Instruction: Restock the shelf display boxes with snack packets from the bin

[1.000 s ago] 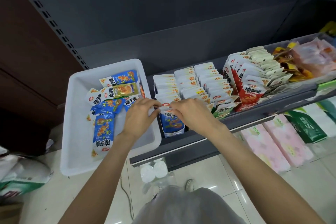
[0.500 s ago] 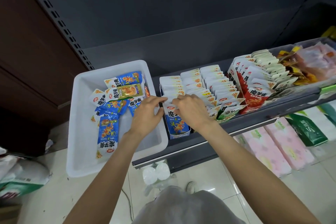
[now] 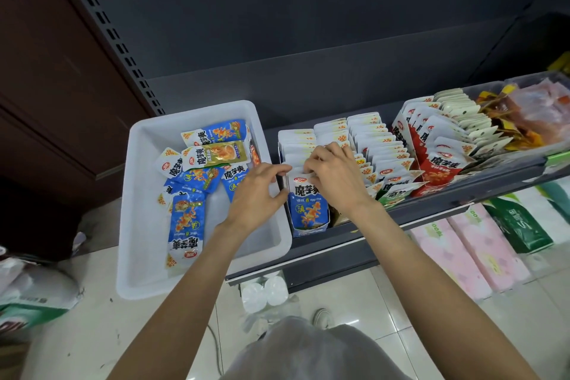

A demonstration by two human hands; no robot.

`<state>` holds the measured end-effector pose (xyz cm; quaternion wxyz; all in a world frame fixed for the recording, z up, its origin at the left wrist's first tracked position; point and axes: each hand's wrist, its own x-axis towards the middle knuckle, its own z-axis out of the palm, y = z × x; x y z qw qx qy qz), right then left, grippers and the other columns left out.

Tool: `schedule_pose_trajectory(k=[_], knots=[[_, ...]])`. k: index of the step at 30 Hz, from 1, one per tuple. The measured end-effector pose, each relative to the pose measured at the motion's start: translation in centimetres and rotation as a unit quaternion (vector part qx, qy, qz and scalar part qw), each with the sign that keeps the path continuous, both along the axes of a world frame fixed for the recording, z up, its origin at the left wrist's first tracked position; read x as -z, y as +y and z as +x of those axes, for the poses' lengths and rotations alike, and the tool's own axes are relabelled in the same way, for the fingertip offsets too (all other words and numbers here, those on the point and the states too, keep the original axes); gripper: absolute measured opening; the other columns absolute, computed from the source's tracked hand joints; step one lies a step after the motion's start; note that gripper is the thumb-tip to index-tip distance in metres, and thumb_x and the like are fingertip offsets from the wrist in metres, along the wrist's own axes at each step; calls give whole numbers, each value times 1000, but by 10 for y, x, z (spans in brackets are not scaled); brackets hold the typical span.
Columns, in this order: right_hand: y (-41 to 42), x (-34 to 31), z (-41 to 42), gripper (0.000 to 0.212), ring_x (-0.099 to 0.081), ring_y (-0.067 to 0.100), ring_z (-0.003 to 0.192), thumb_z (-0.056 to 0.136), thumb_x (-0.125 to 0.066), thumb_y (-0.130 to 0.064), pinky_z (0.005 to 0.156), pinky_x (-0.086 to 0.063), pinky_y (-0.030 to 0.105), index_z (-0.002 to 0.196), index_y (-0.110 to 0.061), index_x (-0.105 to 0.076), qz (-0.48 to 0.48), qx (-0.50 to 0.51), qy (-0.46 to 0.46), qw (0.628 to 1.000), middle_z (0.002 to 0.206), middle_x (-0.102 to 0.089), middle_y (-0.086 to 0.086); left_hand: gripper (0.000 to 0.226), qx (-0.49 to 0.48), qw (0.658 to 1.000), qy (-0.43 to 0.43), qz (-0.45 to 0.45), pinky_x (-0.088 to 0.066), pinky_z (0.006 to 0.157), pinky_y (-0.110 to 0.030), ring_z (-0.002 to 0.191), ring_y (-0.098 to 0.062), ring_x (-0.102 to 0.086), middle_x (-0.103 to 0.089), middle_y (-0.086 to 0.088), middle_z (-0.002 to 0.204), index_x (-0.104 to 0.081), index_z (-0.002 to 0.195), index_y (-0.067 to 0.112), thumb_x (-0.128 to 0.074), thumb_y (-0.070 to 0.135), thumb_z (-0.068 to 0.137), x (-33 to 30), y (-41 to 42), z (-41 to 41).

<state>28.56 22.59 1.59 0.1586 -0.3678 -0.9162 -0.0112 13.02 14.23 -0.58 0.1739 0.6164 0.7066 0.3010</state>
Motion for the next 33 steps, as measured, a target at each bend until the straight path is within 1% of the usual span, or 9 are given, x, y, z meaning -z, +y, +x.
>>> schedule_pose_trajectory(k=[6, 10, 16, 19, 21, 24, 26, 29, 33], knots=[[2, 1, 0, 20, -54, 29, 92, 70, -80, -13, 78, -43, 41, 89, -14, -73, -21, 14, 8, 1000, 93, -64, 5, 38, -4, 1000, -7, 7, -40, 77, -19, 88, -5, -48, -60, 2, 108, -59, 121, 22, -65, 16, 85, 0, -1, -1], [-9, -6, 8, 29, -56, 27, 95, 74, -78, -14, 82, -45, 40, 101, -15, -68, -36, 37, 108, 993, 98, -65, 4, 34, -16, 999, -19, 30, -46, 82, -25, 90, -5, -51, -62, 5, 107, -59, 120, 22, -63, 17, 87, -4, -8, -6], [-59, -30, -17, 20, -59, 14, 81, 89, -56, -20, 72, -47, 27, 106, -15, -64, -136, -31, 277, 951, 90, -64, -3, 21, -218, 962, -18, 165, -47, 63, -23, 73, -4, -57, -60, 14, 80, -63, 97, 18, -56, 33, 85, -4, -62, -50], [-73, -20, -64, 23, -61, 16, 84, 88, -57, -18, 71, -51, 33, 109, -17, -63, -208, -122, 191, 951, 95, -65, -4, 22, -247, 964, 64, 76, -49, 69, -33, 82, -19, -61, -62, 5, 82, -61, 100, 15, -68, 22, 81, 19, -90, -92], [-74, 1, -100, 31, -58, 22, 104, 90, -57, -19, 85, -49, 36, 122, -16, -57, -245, -149, 69, 955, 115, -62, 2, 39, -219, 970, 95, -38, -46, 81, -40, 97, -30, -58, -62, -8, 103, -57, 113, 11, -72, 19, 78, 36, -96, -114], [-67, 43, -147, 49, -40, 32, 125, 92, -54, -21, 106, -33, 42, 138, -11, -40, -203, -125, -136, 962, 137, -44, 12, 61, -170, 951, 143, -214, -40, 95, -39, 119, -32, -44, -42, -13, 134, -38, 134, 11, -66, 31, 84, 47, -90, -127], [-61, 65, -163, 60, -31, 41, 131, 91, -55, -21, 111, -26, 47, 143, -6, -28, -194, -62, -237, 950, 143, -33, 19, 67, -149, 933, 172, -279, -39, 97, -36, 125, -29, -36, -35, -14, 138, -28, 138, 10, -62, 36, 86, 50, -80, -129], [-61, 80, -167, 62, -16, 44, 138, 92, -53, -19, 111, -24, 51, 143, 0, -25, -228, -7, -297, 927, 148, -19, 24, 79, -141, 912, 199, -330, -37, 101, -35, 130, -29, -29, -32, -16, 139, -20, 141, 6, -62, 42, 86, 57, -68, -131], [-65, 86, -163, 52, -16, 42, 138, 93, -49, -17, 110, -28, 50, 139, 0, -32, -233, -19, -311, 921, 147, -19, 22, 91, -131, 903, 226, -343, -22, 111, -36, 134, -34, -26, -30, -22, 141, -6, 146, 1, -60, 45, 87, 62, -61, -133]])
